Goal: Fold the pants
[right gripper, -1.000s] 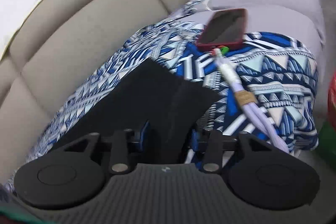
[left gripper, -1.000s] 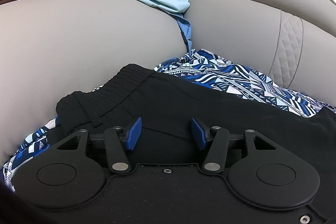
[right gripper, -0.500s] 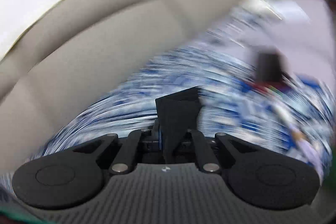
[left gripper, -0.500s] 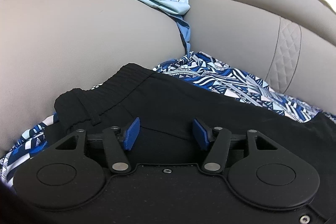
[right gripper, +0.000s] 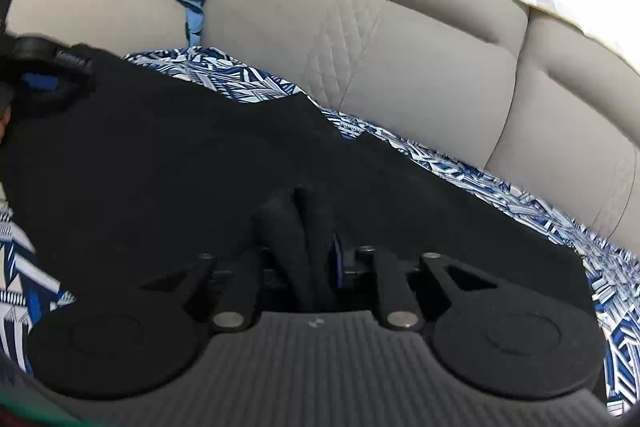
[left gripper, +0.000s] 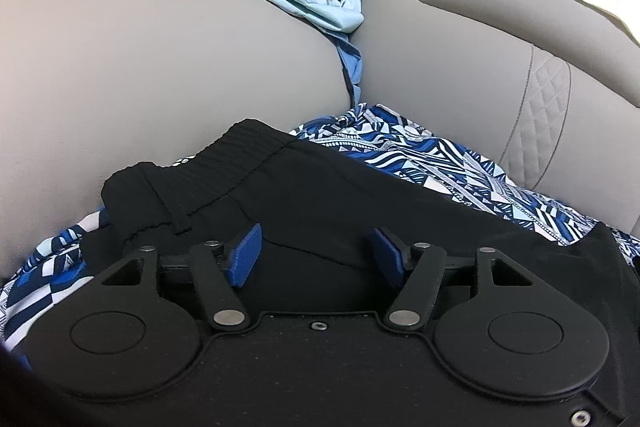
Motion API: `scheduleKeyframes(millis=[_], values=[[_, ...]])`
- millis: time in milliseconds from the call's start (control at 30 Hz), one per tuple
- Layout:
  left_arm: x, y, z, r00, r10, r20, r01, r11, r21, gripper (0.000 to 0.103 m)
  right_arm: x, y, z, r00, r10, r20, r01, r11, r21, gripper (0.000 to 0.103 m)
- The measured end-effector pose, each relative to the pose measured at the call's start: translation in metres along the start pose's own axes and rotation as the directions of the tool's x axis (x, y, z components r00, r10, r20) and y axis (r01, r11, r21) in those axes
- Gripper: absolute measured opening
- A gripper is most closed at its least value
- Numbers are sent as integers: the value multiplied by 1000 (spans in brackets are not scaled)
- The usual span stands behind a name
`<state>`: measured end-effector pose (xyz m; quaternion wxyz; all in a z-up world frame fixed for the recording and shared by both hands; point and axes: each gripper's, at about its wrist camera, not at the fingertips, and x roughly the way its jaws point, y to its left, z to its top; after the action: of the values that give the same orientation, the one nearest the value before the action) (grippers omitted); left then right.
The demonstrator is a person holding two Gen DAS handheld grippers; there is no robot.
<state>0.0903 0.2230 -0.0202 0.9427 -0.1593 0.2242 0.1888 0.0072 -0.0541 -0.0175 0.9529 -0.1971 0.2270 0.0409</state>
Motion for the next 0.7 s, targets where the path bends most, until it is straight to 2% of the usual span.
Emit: scheduleKeyframes(millis=[67, 100, 167, 300, 400, 500, 567, 633, 700], values=[[0, -1, 0, 1000, -3, -1, 3, 1000, 2, 64, -8, -2, -2, 998, 53, 19, -54, 998, 28, 60], [0, -1, 0, 1000, -2, -2, 2, 1000, 4, 64, -14, -6, -5, 995, 97, 28, -98, 994, 55, 64], [0, -2, 0, 1000, -3, -2, 3, 1000, 6, 65, -24, -7, -8, 987, 157, 35, -160, 982, 97, 67], [-2, -2, 0, 1000, 2, 2, -2, 1000, 1, 65, -52, -6, -19, 978, 203, 53, -207, 975, 87, 71], [-6, -2, -1, 1000, 5, 3, -5, 1000, -11, 68, -69, -17, -21, 971, 219, 92, -230, 964, 133, 73], [-13, -8, -4, 1000, 14, 10, -14, 1000, 12, 68, -82, -37, -28, 973, 181, 141, -208, 956, 205, 75], [-19, -14, -6, 1000, 7, 13, -7, 999, 52, 68, -85, -50, -30, 980, 119, 162, -157, 956, 249, 75], [-28, -22, -8, 1000, -16, 15, 15, 996, 90, 68, -83, -62, -34, 989, 17, 149, -61, 955, 291, 75], [-41, -33, -9, 999, -47, 25, 43, 989, 143, 68, -78, -76, -42, 989, -98, 113, 55, 941, 333, 75]])
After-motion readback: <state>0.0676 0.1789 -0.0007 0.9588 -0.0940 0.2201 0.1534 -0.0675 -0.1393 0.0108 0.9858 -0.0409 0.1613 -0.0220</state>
